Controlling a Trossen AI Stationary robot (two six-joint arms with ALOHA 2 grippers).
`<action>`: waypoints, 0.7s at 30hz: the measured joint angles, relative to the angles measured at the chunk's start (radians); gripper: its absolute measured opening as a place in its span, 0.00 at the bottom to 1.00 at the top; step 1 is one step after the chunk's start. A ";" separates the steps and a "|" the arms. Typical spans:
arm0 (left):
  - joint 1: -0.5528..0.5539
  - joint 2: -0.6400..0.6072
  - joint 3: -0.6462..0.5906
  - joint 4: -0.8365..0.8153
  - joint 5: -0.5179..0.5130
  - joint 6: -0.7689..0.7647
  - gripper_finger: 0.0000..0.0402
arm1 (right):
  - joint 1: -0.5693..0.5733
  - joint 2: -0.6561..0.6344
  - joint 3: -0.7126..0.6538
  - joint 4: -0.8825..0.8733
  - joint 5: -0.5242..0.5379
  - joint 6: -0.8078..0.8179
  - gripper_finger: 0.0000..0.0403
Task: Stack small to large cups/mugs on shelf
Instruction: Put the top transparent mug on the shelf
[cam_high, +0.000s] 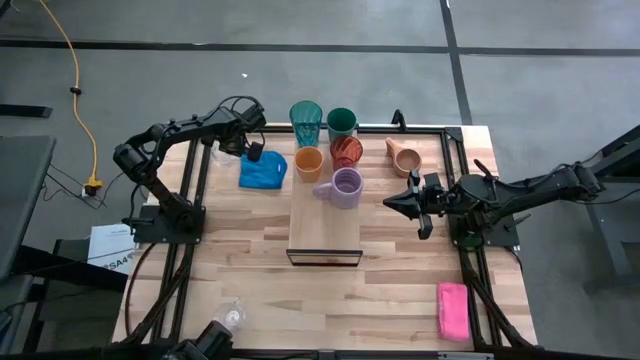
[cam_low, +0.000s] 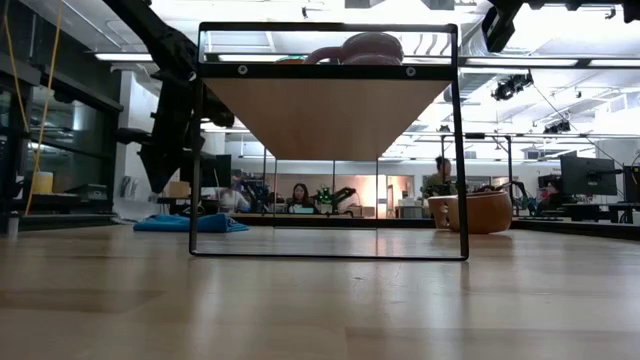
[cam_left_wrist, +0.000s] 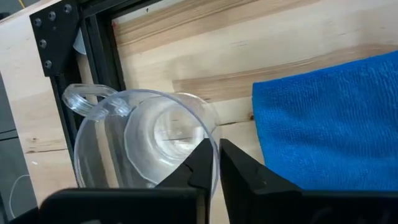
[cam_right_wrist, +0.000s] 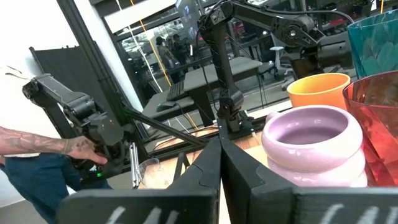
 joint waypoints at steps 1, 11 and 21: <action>0.000 0.000 0.000 0.000 0.000 0.002 0.03 | 0.000 0.000 0.000 0.000 0.000 0.000 0.00; 0.000 -0.075 0.000 -0.006 0.033 0.006 0.00 | 0.000 0.000 0.000 0.000 0.000 -0.001 0.00; 0.000 -0.285 0.061 -0.031 0.060 0.009 0.00 | 0.000 0.000 0.000 0.001 0.000 -0.002 0.00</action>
